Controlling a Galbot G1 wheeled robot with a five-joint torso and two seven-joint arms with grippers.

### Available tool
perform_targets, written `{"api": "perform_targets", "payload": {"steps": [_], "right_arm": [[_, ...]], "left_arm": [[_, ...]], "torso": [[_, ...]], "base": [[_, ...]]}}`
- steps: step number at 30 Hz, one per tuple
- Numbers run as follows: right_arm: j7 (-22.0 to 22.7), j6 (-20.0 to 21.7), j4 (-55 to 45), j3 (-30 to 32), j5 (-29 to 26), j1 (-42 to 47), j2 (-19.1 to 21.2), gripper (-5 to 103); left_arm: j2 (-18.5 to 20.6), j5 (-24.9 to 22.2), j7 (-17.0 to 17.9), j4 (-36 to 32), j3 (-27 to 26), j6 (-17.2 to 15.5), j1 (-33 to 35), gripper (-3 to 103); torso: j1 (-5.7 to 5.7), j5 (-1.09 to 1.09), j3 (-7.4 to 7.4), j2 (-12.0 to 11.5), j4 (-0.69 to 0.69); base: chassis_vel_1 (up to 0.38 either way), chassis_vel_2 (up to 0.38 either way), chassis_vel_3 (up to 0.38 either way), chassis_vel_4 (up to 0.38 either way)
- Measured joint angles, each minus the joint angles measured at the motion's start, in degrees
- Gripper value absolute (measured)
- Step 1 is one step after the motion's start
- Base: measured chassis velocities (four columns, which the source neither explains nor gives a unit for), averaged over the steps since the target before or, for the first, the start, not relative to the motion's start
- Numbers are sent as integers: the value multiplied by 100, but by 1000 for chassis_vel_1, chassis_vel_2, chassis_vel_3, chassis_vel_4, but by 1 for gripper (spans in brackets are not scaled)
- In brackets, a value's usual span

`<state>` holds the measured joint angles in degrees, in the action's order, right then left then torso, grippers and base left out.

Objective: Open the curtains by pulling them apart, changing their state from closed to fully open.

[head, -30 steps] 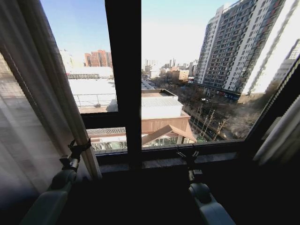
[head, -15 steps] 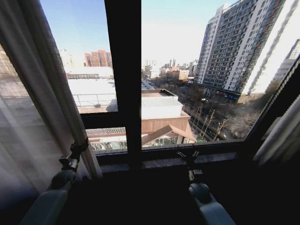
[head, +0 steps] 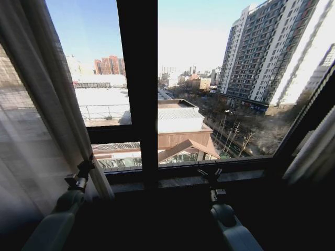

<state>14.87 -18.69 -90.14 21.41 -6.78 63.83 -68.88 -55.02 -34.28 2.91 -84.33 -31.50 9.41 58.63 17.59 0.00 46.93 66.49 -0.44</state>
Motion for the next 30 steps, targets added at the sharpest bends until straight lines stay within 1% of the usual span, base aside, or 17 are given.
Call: {"api": "perform_targets", "payload": {"steps": [7,16,22,27,30], "right_arm": [[0,0,0,0,0,0,0,100],[0,0,0,0,0,0,1,100],[0,0,0,0,0,0,0,100],[0,0,0,-1,0,0,0,100],[0,0,0,-1,0,0,0,100]], "left_arm": [[1,-6,14,-94,-163,104,294,0],[-24,0,42,-157,-200,126,380,0],[-38,16,68,-190,-210,134,425,0],[-37,22,72,-199,-225,156,453,0],[-30,24,72,-193,-229,173,457,0]], "torso": [[0,0,0,0,1],[-1,1,0,0,-1],[0,1,0,0,0],[0,-1,0,0,2],[-1,0,0,1,0]], "base": [[0,0,0,0],[58,47,-64,-52],[201,187,-208,-185],[305,255,-312,-253],[338,301,-329,-284]]}}
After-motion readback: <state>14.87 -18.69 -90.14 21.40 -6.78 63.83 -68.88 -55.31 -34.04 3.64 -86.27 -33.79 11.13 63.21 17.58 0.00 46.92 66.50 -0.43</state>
